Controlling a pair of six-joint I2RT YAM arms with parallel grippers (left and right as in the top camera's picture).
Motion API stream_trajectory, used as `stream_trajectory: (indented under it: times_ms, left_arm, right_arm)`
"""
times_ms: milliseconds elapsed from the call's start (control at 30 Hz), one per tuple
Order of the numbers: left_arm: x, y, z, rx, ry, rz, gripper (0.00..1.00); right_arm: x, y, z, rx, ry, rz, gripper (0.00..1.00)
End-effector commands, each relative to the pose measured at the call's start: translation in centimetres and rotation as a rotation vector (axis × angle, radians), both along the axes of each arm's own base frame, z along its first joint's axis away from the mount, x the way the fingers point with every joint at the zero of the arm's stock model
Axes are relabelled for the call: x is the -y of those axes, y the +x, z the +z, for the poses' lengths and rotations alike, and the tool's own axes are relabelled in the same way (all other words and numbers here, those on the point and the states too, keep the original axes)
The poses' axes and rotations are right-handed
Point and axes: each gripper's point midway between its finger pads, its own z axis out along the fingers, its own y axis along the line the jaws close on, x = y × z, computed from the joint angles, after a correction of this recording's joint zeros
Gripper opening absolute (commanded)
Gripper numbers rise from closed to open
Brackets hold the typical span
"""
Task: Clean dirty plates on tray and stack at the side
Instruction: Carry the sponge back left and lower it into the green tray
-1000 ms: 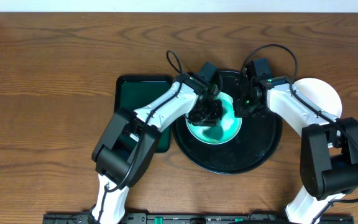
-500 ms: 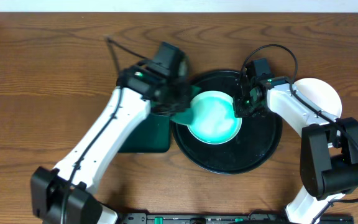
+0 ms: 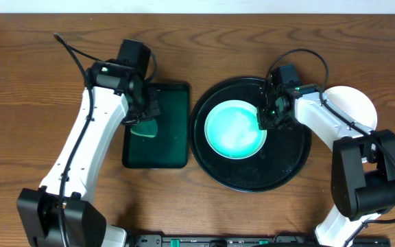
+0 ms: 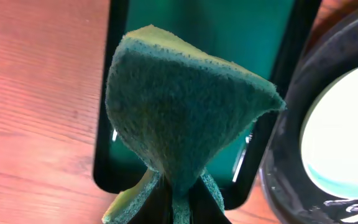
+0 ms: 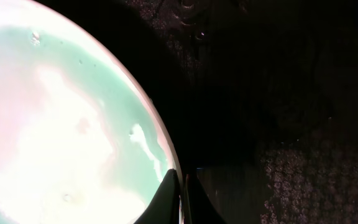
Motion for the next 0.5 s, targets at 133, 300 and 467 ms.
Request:
stream_trajectory:
  times_ms: [133,300,467]
  left_arm:
    - [-1.1,-0.4,-2.8,-0.017,0.041,-0.048,0.08]
    - [-1.1,-0.2,-5.6,0.003,0.037,-0.048,0.07]
    - [-1.0,0.1,-7.7,0.03,0.033,-0.047,0.08]
  right_arm:
    - [-0.9,-0.4,0.4,-0.002,0.028,0.017,0.01]
    - [-0.9,-0.4,0.4,-0.001,0.028,0.017,0.01]
    - [-0.9,-0.4,0.4,-0.001,0.028,0.017,0.01]
